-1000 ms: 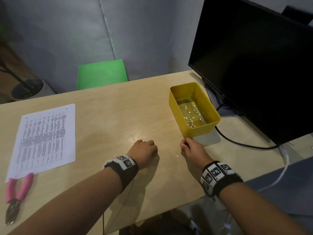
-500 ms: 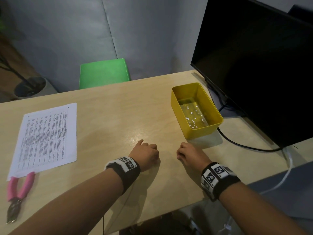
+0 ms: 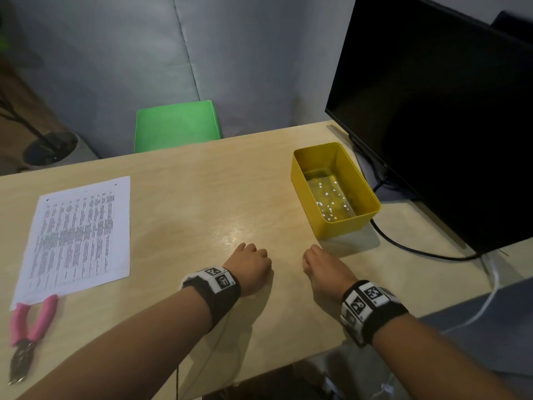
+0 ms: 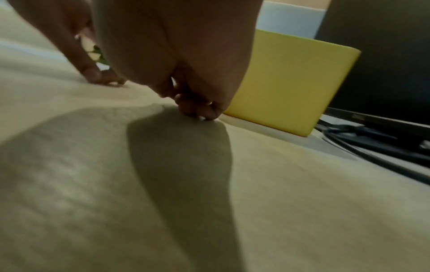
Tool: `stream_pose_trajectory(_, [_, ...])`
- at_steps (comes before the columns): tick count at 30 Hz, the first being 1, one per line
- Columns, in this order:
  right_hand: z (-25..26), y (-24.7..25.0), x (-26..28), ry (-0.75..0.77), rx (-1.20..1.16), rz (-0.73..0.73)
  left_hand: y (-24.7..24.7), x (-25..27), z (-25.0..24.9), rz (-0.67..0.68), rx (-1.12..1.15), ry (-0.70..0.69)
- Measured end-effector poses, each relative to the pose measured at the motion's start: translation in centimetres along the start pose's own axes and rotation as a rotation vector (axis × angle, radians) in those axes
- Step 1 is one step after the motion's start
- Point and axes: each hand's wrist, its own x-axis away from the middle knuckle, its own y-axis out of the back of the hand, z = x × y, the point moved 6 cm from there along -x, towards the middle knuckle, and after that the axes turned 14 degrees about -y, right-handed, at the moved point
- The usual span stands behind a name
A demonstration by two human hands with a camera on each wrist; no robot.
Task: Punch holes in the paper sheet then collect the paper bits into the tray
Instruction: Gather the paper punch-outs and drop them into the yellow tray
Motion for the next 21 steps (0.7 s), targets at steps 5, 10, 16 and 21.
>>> stream_pose_trajectory(5, [-0.4, 2.4, -0.3, 0.025, -0.144, -0.014, 0.4, -0.1, 0.7, -0.060, 0.050, 0.002])
stream_pose_trajectory(10, [-0.6, 3.2, -0.5, 0.081, -0.175, -0.070, 1.2, -0.4, 1.0, -0.080, 0.126, 0.016])
stream_pose_trajectory(16, [-0.7, 1.0, -0.4, 0.089, -0.054, 0.030, 1.6, -0.1, 0.7, -0.054, 0.112, 0.014])
stream_pose_trajectory(21, [-0.5, 0.8, -0.7, 0.102, 0.008, 0.005, 1.3, 0.1, 0.4, -0.032, 0.090, 0.018])
